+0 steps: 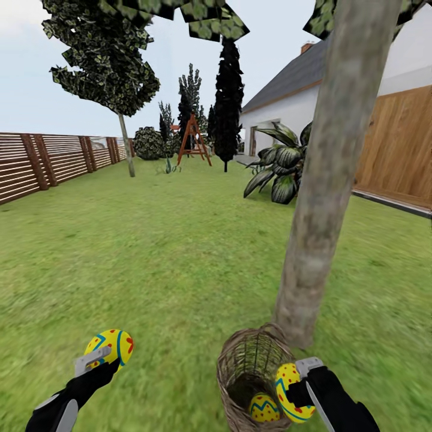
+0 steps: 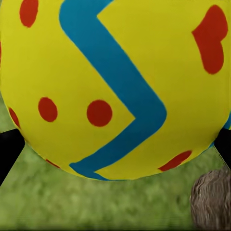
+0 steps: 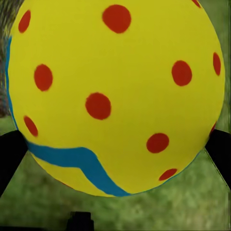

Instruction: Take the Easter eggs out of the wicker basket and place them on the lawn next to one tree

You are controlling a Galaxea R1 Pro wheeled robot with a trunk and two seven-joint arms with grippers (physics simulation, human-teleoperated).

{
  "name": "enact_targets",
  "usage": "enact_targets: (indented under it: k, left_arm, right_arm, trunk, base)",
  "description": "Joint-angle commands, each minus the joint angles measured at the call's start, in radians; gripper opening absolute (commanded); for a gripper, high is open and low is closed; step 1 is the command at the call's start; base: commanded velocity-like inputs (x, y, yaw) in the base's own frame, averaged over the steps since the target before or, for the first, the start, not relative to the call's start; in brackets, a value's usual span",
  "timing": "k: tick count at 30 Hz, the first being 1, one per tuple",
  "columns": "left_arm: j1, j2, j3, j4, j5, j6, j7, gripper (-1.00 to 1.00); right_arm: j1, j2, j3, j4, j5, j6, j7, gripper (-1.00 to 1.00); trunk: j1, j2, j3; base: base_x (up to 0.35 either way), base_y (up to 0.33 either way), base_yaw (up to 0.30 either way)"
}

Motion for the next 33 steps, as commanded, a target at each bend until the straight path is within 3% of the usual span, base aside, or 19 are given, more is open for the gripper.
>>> enact_targets:
  k: [1, 8, 14, 25, 33]
  left_arm:
    - [0.000, 0.000, 0.002, -0.002, 0.007, 0.007, -0.001, -1.00]
    - [0.000, -0.001, 0.001, -0.001, 0.004, 0.006, -0.001, -1.00]
    - [0.000, -0.001, 0.000, -0.001, 0.004, 0.005, -0.001, -1.00]
    - [0.000, -0.001, -0.001, -0.007, 0.003, 0.011, 0.001, -1.00]
    - [0.000, -0.001, -0.002, -0.004, 0.001, 0.013, 0.002, -1.00]
  right_arm:
    - [-0.001, -0.001, 0.003, -0.001, 0.011, 0.004, 0.009, -1.00]
    - [-0.001, -0.001, 0.003, -0.001, 0.010, 0.004, 0.009, -1.00]
    - [-0.001, -0.001, 0.003, -0.001, 0.011, 0.004, 0.009, -1.00]
    - [-0.001, -0.001, 0.003, -0.001, 0.009, 0.004, 0.009, -1.00]
    - [-0.001, -0.001, 0.003, -0.001, 0.009, 0.004, 0.009, -1.00]
  trunk:
    - [-0.004, 0.007, 0.002]
    - [-0.031, 0.056, 0.024]
    - [-0.054, 0.098, 0.043]
    - [-0.096, 0.175, 0.077]
    - [-0.127, 0.231, 0.102]
  base:
    - [0.000, -0.331, 0.000]
    - [-0.012, -0.321, 0.000]
    - [-0.256, -0.222, 0.013]
    - [-0.229, -0.254, 0.255]
    - [-0.225, -0.256, 0.061]
